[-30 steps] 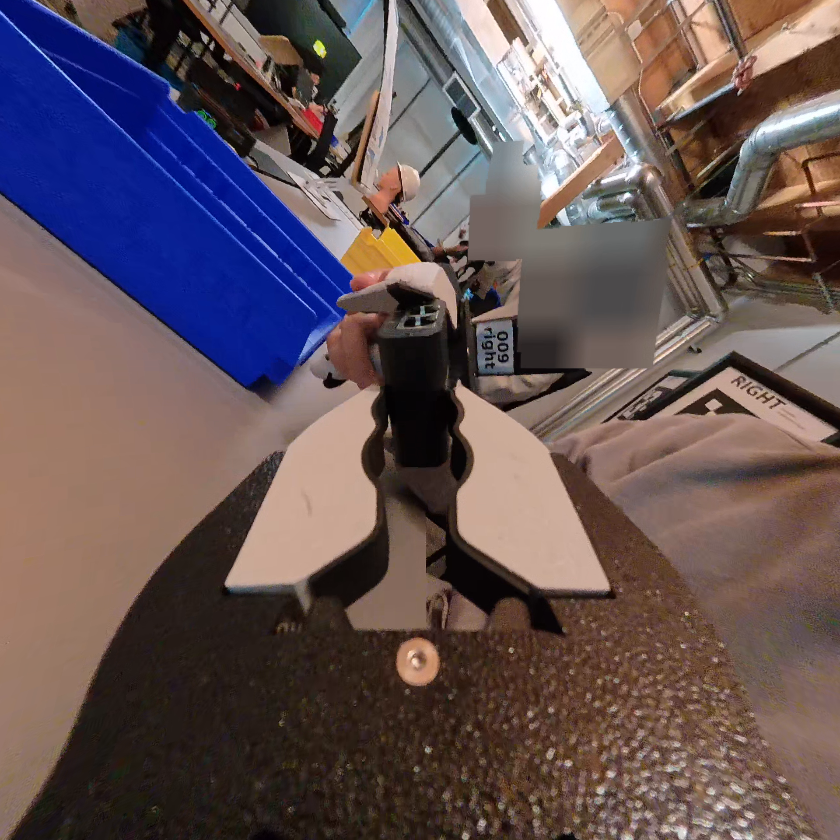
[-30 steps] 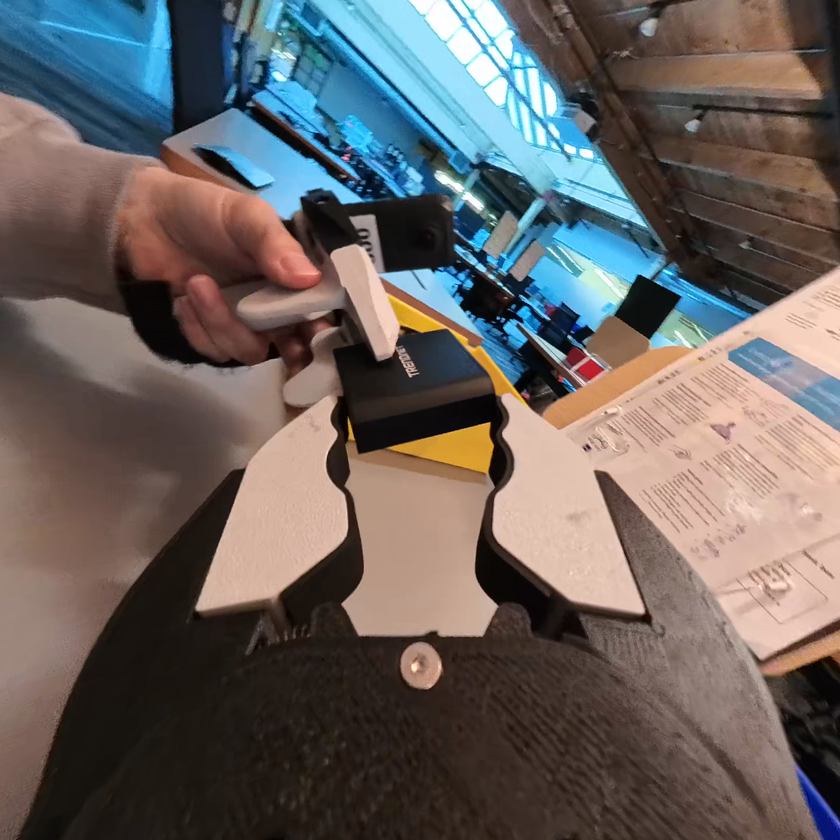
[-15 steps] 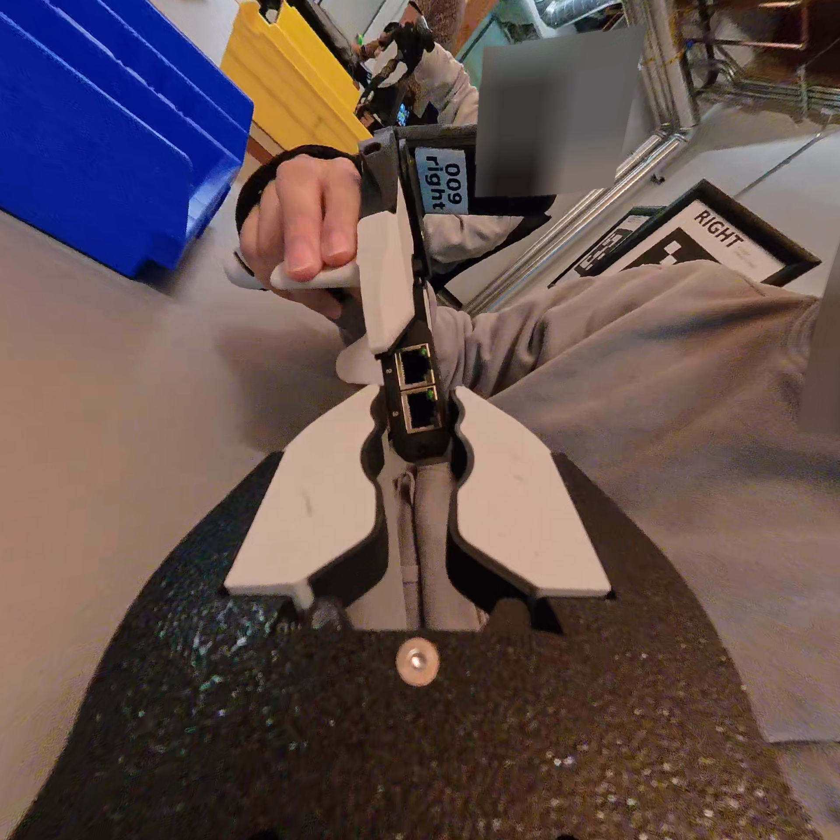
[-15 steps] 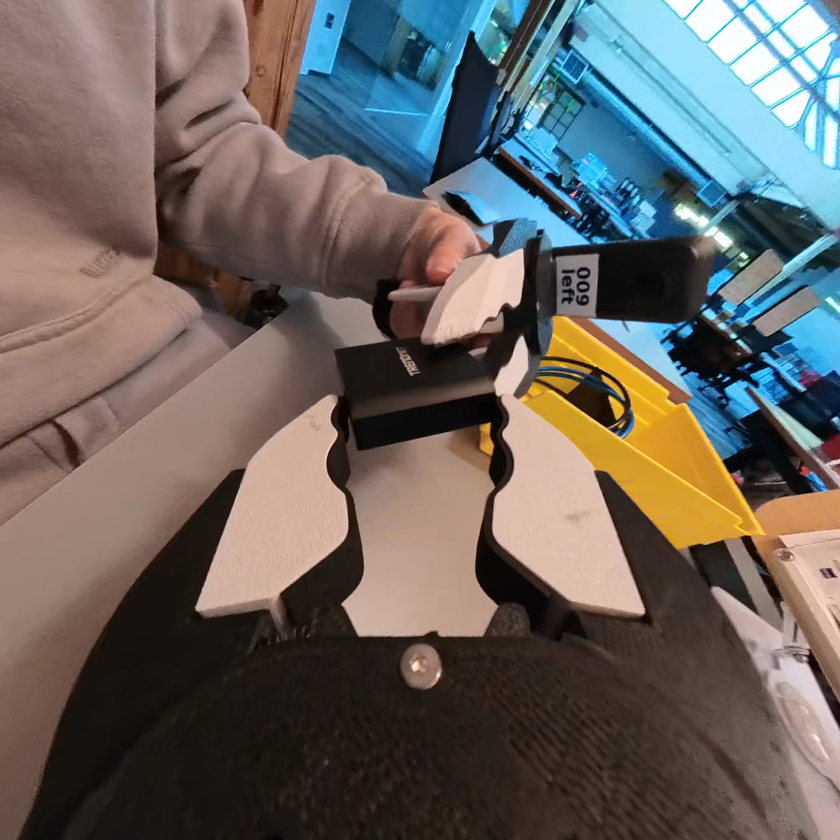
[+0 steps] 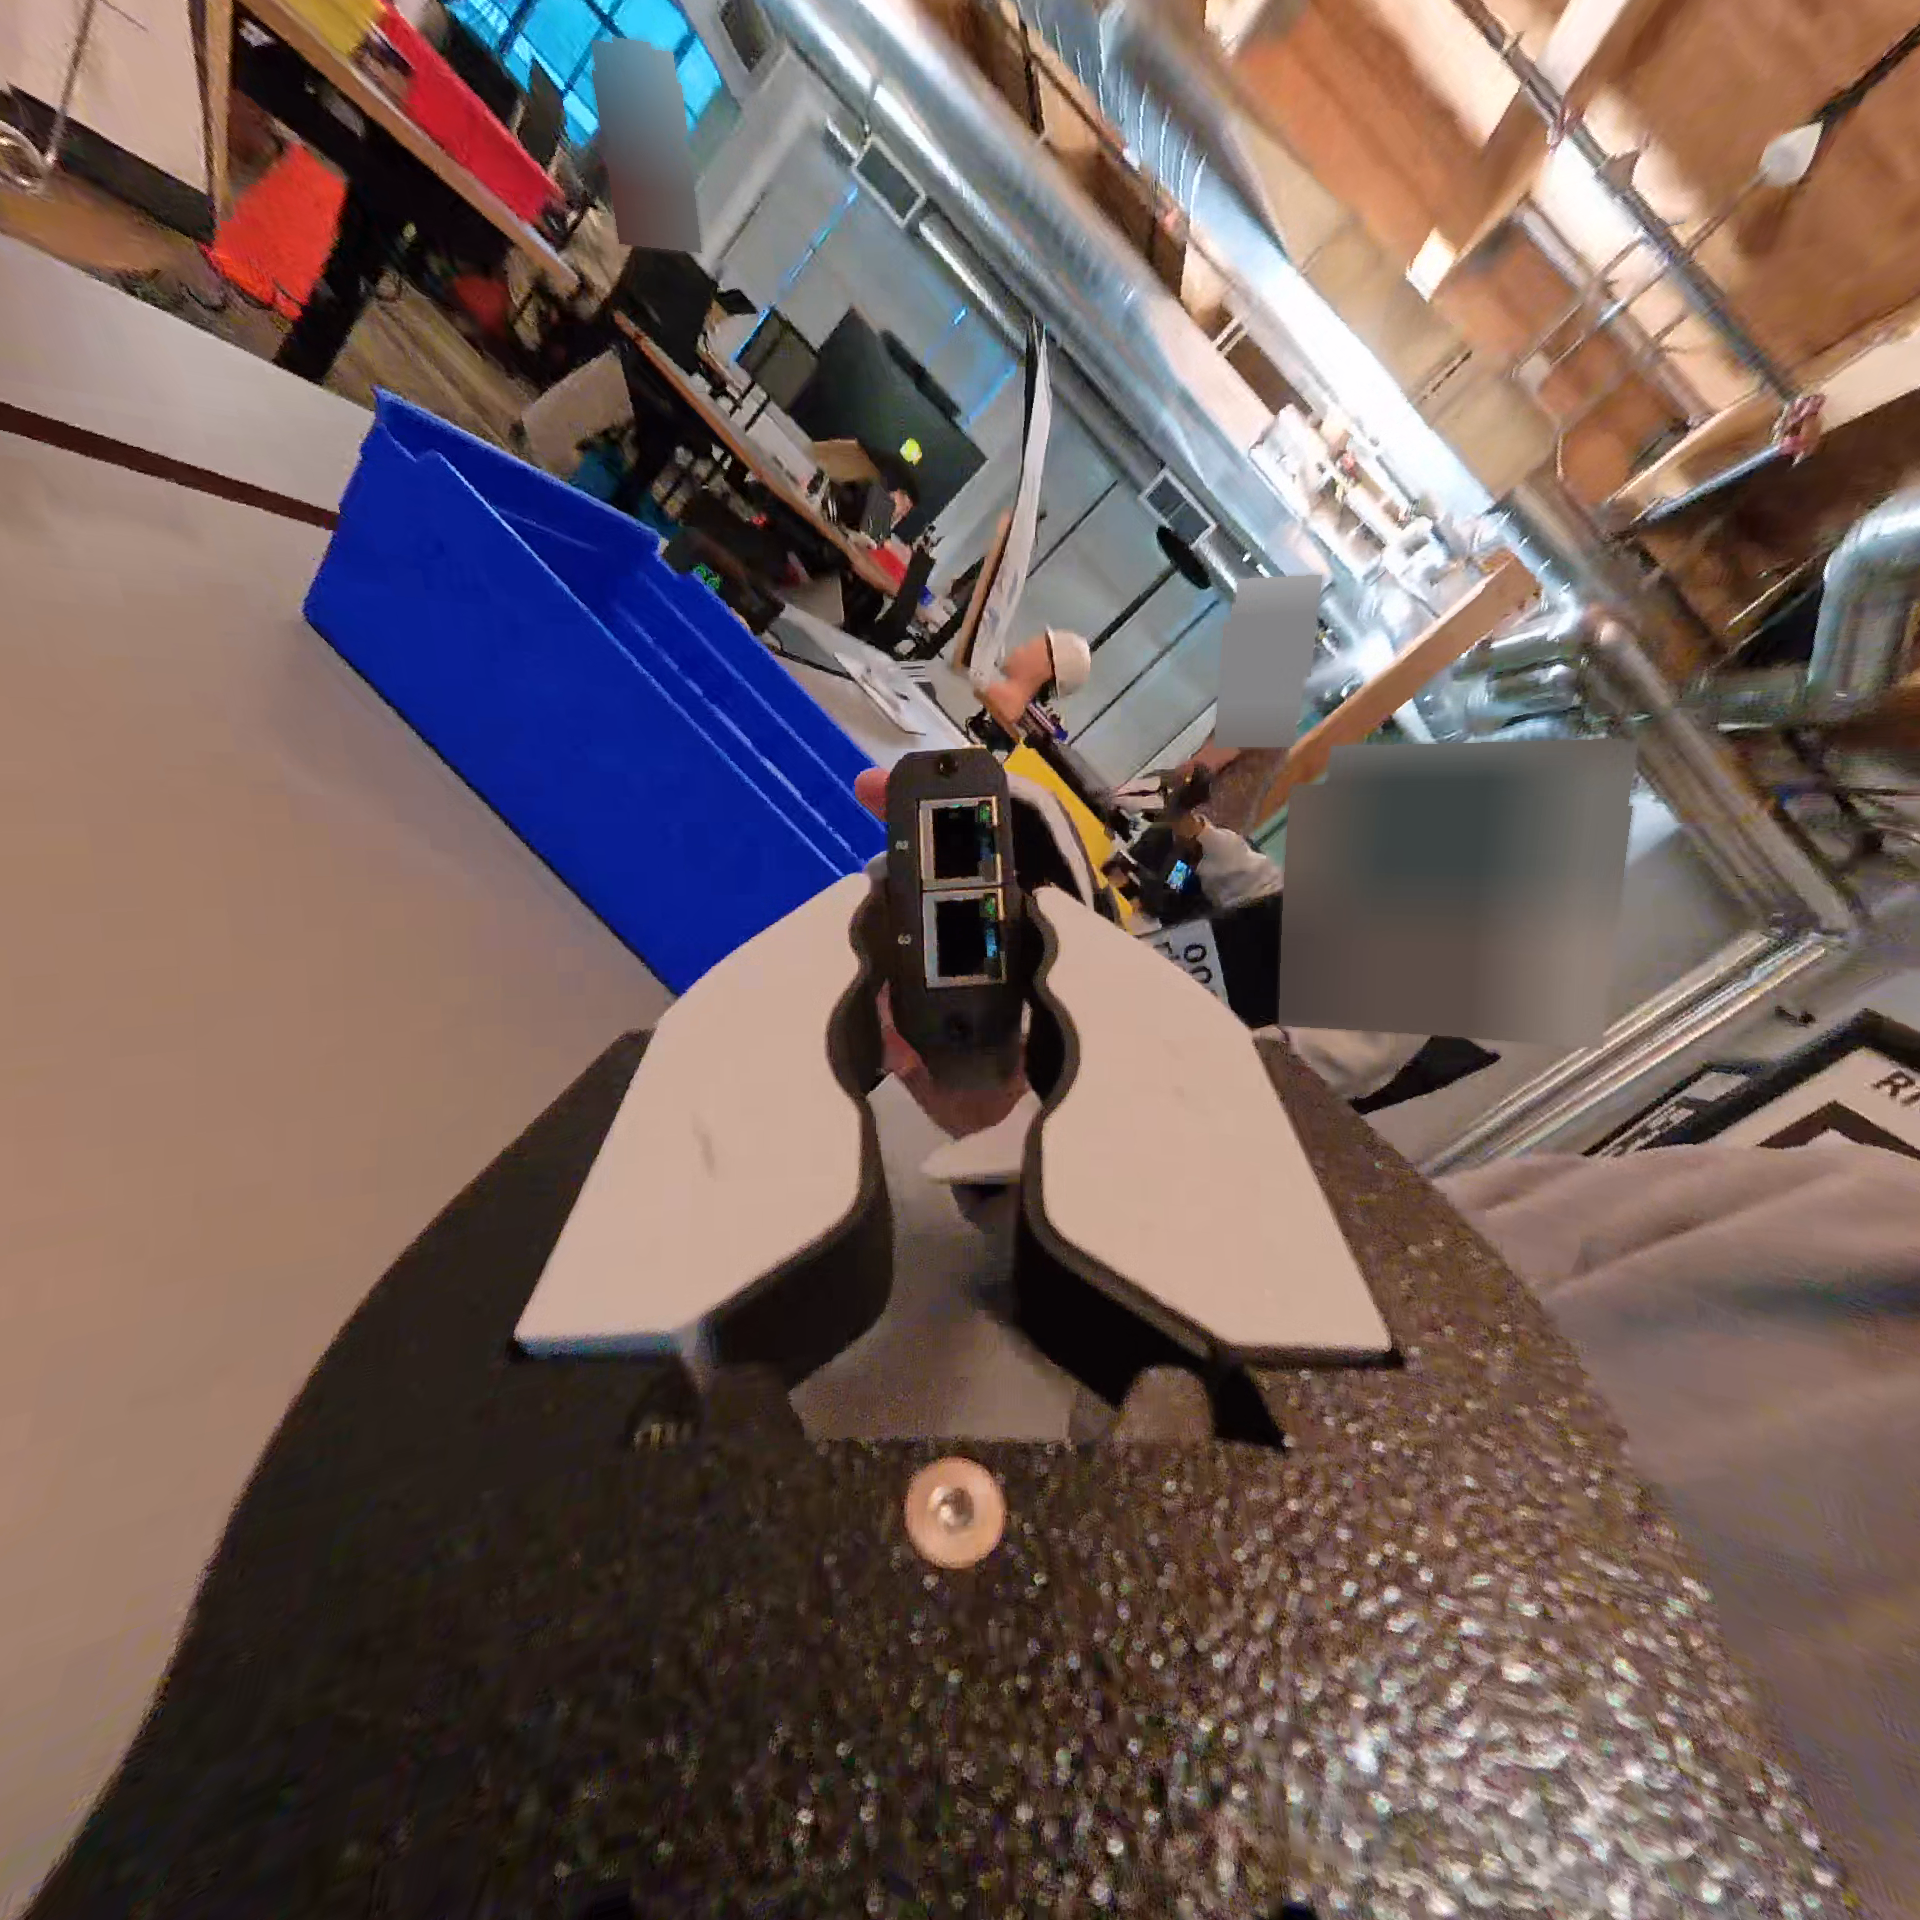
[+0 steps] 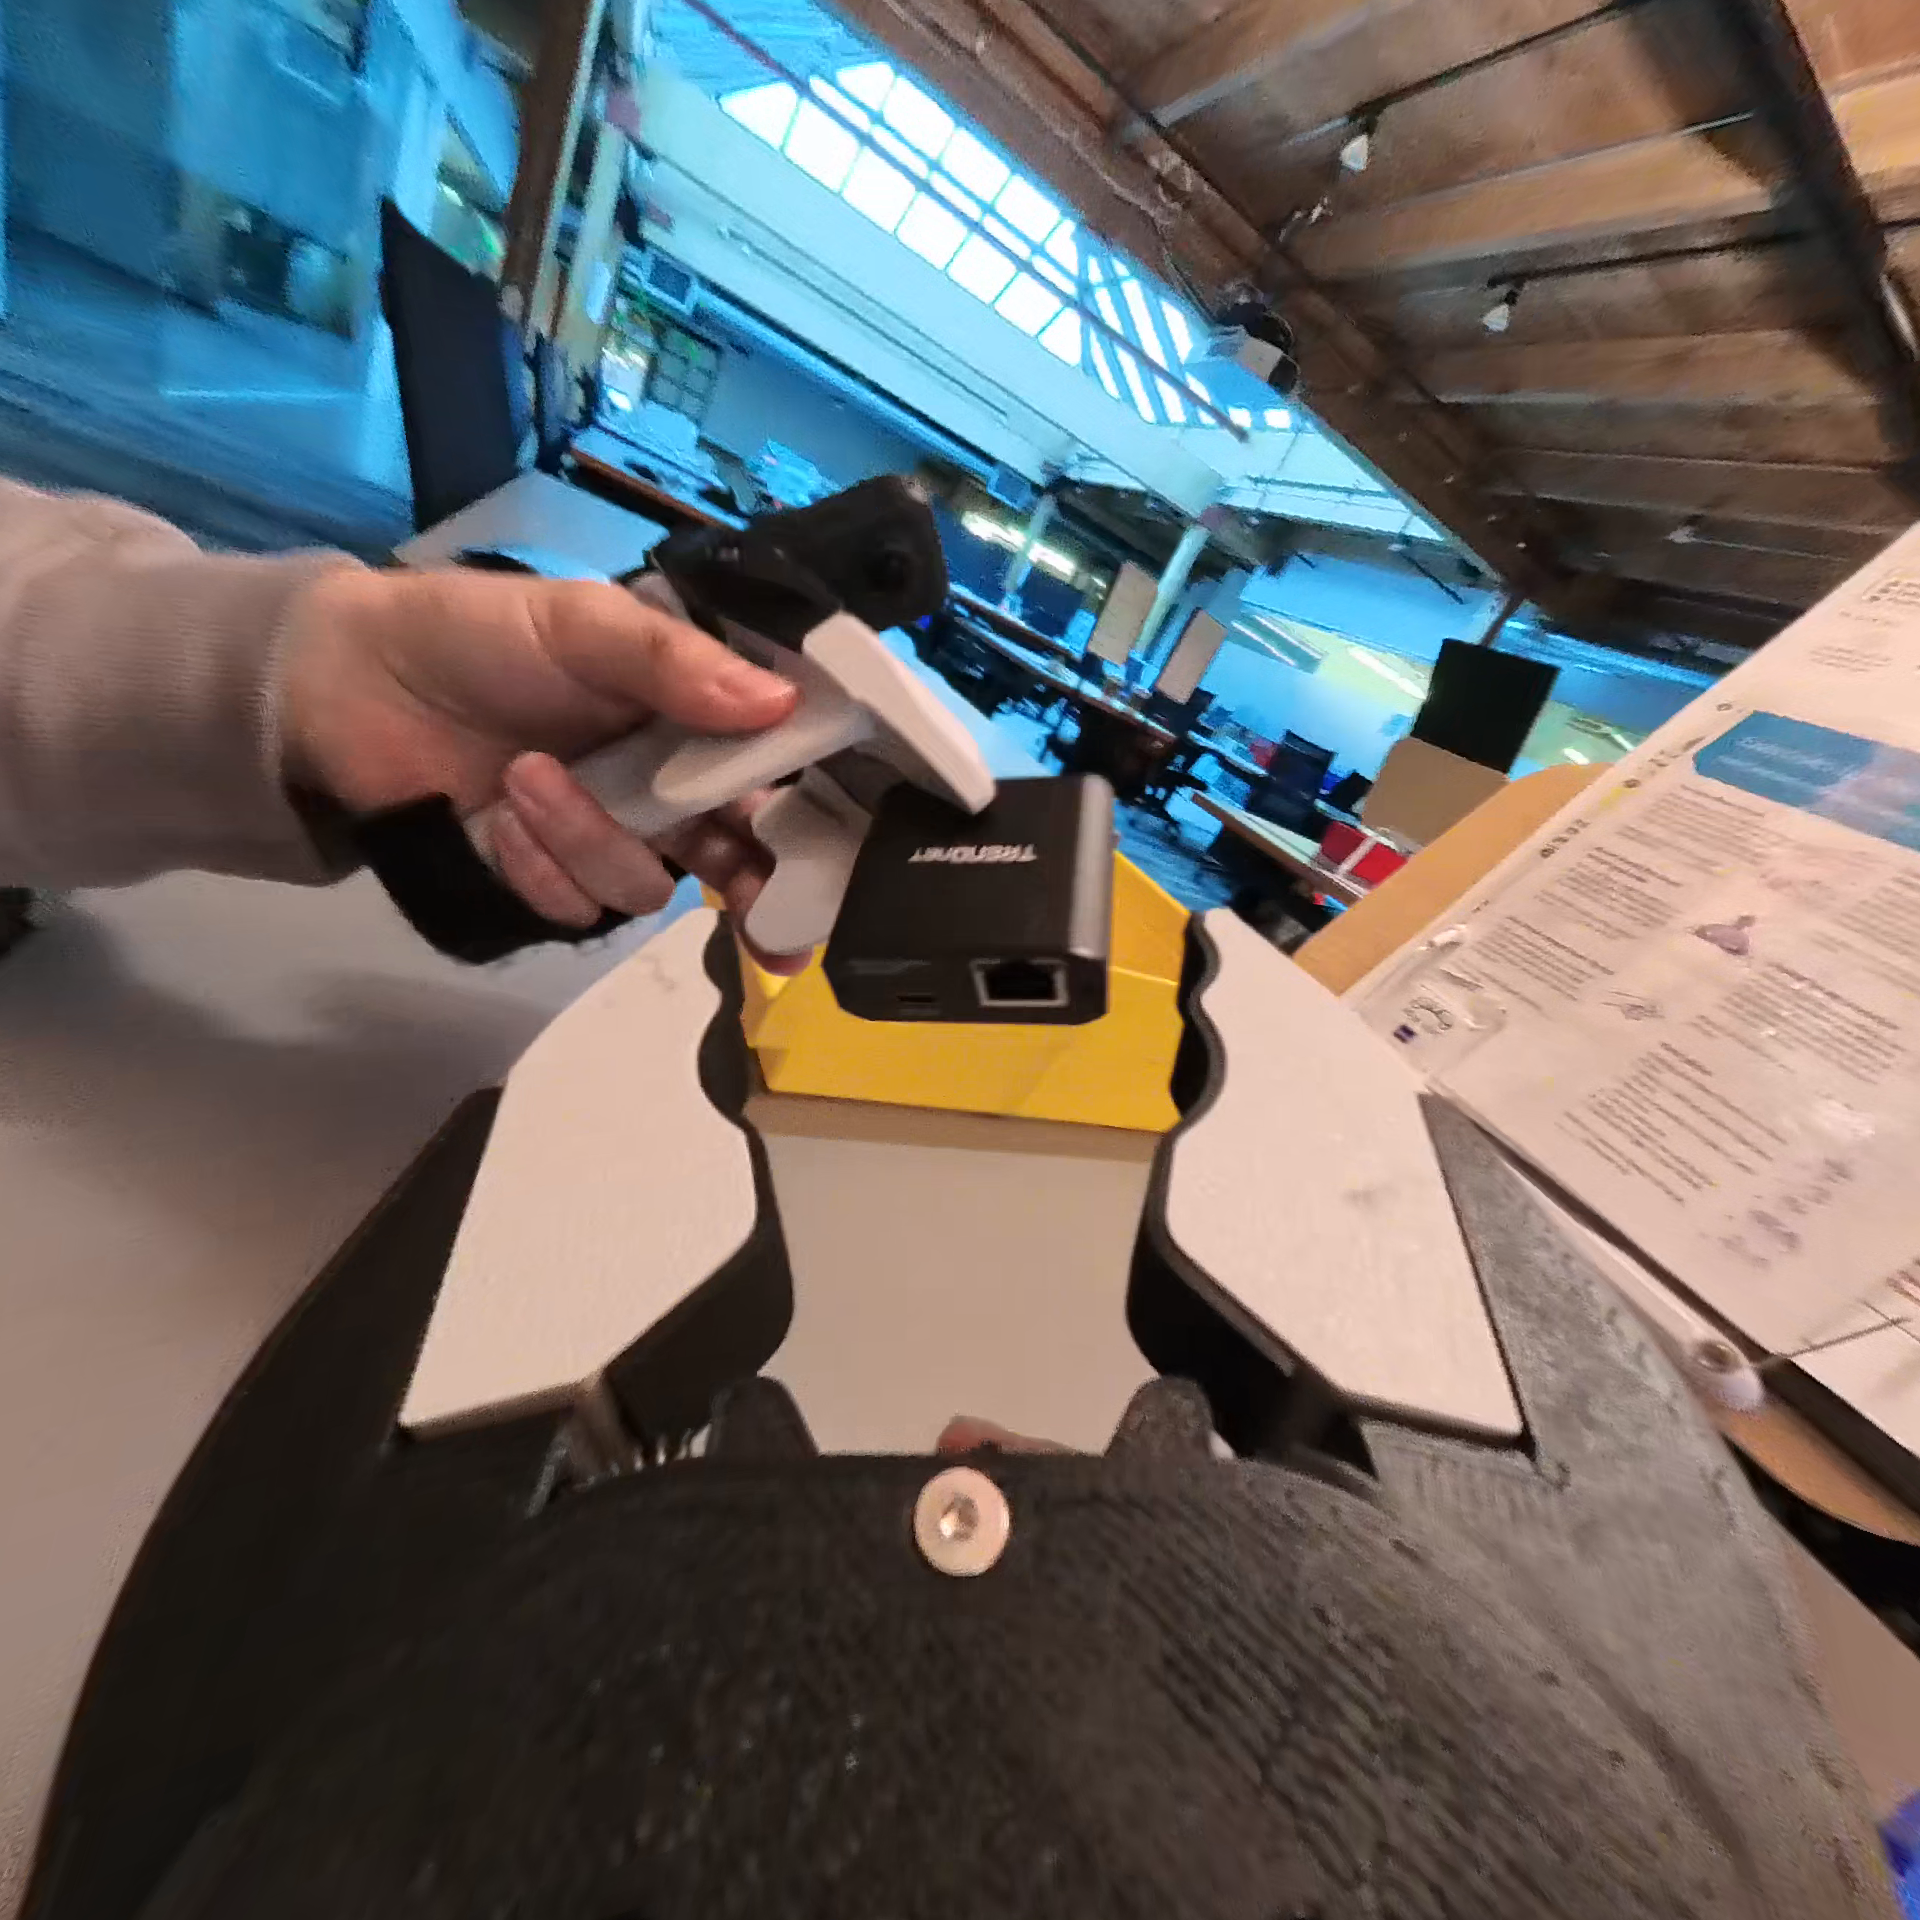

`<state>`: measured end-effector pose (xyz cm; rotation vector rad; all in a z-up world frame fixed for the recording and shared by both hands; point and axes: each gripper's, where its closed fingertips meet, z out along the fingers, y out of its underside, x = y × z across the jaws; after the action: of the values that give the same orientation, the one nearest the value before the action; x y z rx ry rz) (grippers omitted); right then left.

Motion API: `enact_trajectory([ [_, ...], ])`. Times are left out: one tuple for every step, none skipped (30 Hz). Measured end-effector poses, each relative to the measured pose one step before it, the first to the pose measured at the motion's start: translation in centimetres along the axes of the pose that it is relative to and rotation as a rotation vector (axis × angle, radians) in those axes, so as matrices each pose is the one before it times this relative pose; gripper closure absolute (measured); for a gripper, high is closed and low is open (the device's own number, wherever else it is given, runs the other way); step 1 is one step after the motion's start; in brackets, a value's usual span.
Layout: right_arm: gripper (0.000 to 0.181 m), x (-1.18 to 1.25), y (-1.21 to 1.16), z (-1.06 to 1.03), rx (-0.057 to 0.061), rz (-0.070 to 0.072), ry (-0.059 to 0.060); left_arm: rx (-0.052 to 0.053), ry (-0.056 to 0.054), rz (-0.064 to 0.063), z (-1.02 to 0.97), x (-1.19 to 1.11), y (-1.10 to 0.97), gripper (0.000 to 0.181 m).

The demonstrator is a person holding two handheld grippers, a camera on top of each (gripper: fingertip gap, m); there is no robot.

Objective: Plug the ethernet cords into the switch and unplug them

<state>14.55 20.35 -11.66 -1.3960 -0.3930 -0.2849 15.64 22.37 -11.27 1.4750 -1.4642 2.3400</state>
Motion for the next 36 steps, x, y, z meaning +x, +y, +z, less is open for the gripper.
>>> enact_trajectory([
  [0.095, -0.107, 0.387, 0.390, -0.0214, -0.0309, 0.0271, 0.0210, -0.0016, -0.0175, 0.336, 0.165, 0.096, 0.159],
  [0.095, 0.038, 0.224, 0.303, -0.0167, -0.0309, 0.0342, 0.0256, -0.0004, -0.0249, 0.334, 0.161, 0.100, 0.159],
  [0.095, 0.131, 0.094, 0.194, -0.0106, -0.0226, 0.0340, 0.0154, 0.0192, -0.0210, 0.312, 0.367, 0.173, 0.159],
  [0.100, 0.371, 0.198, 0.127, -0.0180, -0.0107, 0.0403, 0.0160, 0.0100, -0.0241, 0.233, 0.229, 0.096, 0.159],
  [0.105, 0.479, 0.401, 0.053, -0.0293, -0.0038, 0.0374, 0.0141, -0.0010, -0.0089, 0.123, 0.070, 0.010, 0.159],
  [0.110, 0.186, 0.267, -0.015, -0.0158, -0.0015, 0.0119, 0.0001, -0.0083, 0.0121, 0.069, -0.030, 0.097, 0.159],
  [0.113, 0.057, -0.167, -0.125, 0.0147, 0.0061, 0.0001, 0.0046, -0.0225, 0.0149, -0.014, -0.228, 0.005, 0.159],
  [0.118, 0.275, -0.388, -0.218, 0.0275, 0.0091, 0.0135, 0.0152, -0.0171, 0.0150, -0.058, -0.170, -0.136, 0.159],
  [0.119, 0.229, -0.267, -0.125, 0.0177, 0.0136, 0.0058, -0.0001, 0.0040, 0.0083, 0.014, 0.034, -0.024, 0.159],
  [0.119, -0.136, 0.102, 0.046, -0.0064, 0.0195, -0.0201, 0.0008, -0.0016, -0.0114, -0.025, -0.055, -0.045, 0.159],
  [0.119, -0.217, 0.367, 0.124, -0.0217, 0.0250, -0.0239, 0.0117, -0.0083, -0.0011, -0.076, -0.122, -0.126, 0.159],
  [0.119, -0.085, 0.301, 0.094, -0.0140, 0.0188, -0.0108, -0.0071, -0.0046, 0.0071, 0.010, -0.127, 0.105, 0.159],
  [0.119, -0.083, 0.189, 0.036, -0.0040, 0.0084, -0.0049, -0.0037, -0.0032, -0.0048, 0.024, -0.136, 0.082, 0.159],
  [0.119, -0.005, 0.076, -0.013, 0.0014, -0.0039, 0.0016, 0.0049, -0.0007, -0.0061, 0.026, -0.072, 0.027, 0.159],
  [0.119, 0.025, 0.074, -0.015, -0.0025, -0.0060, 0.0010, 0.0068, -0.0023, 0.0002, 0.033, -0.058, 0.017, 0.159],
  [0.119, 0.027, 0.129, 0.011, -0.0077, 0.0016, -0.0024, 0.0039, -0.0052, 0.0030, 0.032, -0.103, 0.029, 0.159],
  [0.119, -0.021, 0.179, 0.002, -0.0135, 0.0068, -0.0040, -0.0030, -0.0074, 0.0069, 0.030, -0.130, 0.071, 0.159],
  [0.119, -0.076, 0.359, -0.018, -0.0285, 0.0051, -0.0097, -0.0172, -0.0138, 0.0154, 0.002, -0.212, 0.173, 0.159],
  [0.119, -0.115, 0.340, -0.035, -0.0288, 0.0016, -0.0216, -0.0318, -0.0107, 0.0324, -0.031, -0.162, 0.263, 0.158],
  [0.119, -0.128, 0.024, -0.104, -0.0056, 0.0065, -0.0286, -0.0403, -0.0025, 0.0497, -0.080, -0.006, 0.272, 0.157],
  [0.119, -0.208, -0.082, -0.164, 0.0042, 0.0089, -0.0414, -0.0427, 0.0016, 0.0612, -0.055, 0.144, 0.299, 0.155],
  [0.119, -0.241, -0.070, -0.215, 0.0053, 0.0136, -0.0446, -0.0478, -0.0021, 0.0629, -0.009, 0.150, 0.354, 0.153],
  [0.119, -0.357, 0.056, -0.206, 0.0000, 0.0185, -0.0507, -0.0550, -0.0036, 0.0540, -0.037, 0.120, 0.448, 0.151],
  [0.119, -0.406, 0.094, -0.192, -0.0008, 0.0133, -0.0484, -0.0523, -0.0087, 0.0347, -0.058, 0.015, 0.449, 0.148],
  [0.119, -0.270, 0.027, -0.136, 0.0055, -0.0088, -0.0259, -0.0445, -0.0095, 0.0136, -0.035, -0.045, 0.426, 0.142],
  [0.119, -0.353, 0.071, -0.060, 0.0012, -0.0174, -0.0249, -0.0382, 0.0039, 0.0024, -0.027, 0.066, 0.426, 0.142],
  [0.119, -0.438, 0.063, 0.038, -0.0026, -0.0092, -0.0304, -0.0268, 0.0168, -0.0033, -0.012, 0.200, 0.333, 0.145],
  [0.119, -0.421, 0.045, 0.087, -0.0025, -0.0010, -0.0268, -0.0164, 0.0194, -0.0120, 0.006, 0.203, 0.233, 0.147],
  [0.119, -0.080, -0.032, 0.076, 0.0039, -0.0046, 0.0031, -0.0011, 0.0106, -0.0215, -0.019, 0.005, 0.047, 0.148],
  [0.119, 0.024, 0.019, 0.069, 0.0029, -0.0039, 0.0085, -0.0001, 0.0132, -0.0340, -0.012, -0.029, 0.054, 0.149],
  [0.119, -0.081, 0.070, 0.026, -0.0002, 0.0047, -0.0045, -0.0129, 0.0159, -0.0453, -0.022, -0.087, 0.230, 0.150],
  [0.119, -0.085, 0.115, 0.021, -0.0046, 0.0001, -0.0056, -0.0122, 0.0173, -0.0444, -0.016, -0.107, 0.179, 0.151],
  [0.119, 0.052, 0.038, 0.061, -0.0027, -0.0153, 0.0114, 0.0073, 0.0182, -0.0282, -0.037, -0.038, -0.056, 0.152],
  [0.119, 0.119, 0.013, 0.100, -0.0002, -0.0172, 0.0208, 0.0185, 0.0143, -0.0184, -0.052, 0.000, -0.172, 0.154],
  [0.119, 0.076, 0.125, 0.125, -0.0068, -0.0073, 0.0133, 0.0118, 0.0040, -0.0231, -0.032, -0.109, -0.101, 0.155],
  [0.119, 0.054, 0.266, 0.116, -0.0162, -0.0014, 0.0070, 0.0101, -0.0034, -0.0167, -0.012, -0.178, -0.089, 0.156],
])
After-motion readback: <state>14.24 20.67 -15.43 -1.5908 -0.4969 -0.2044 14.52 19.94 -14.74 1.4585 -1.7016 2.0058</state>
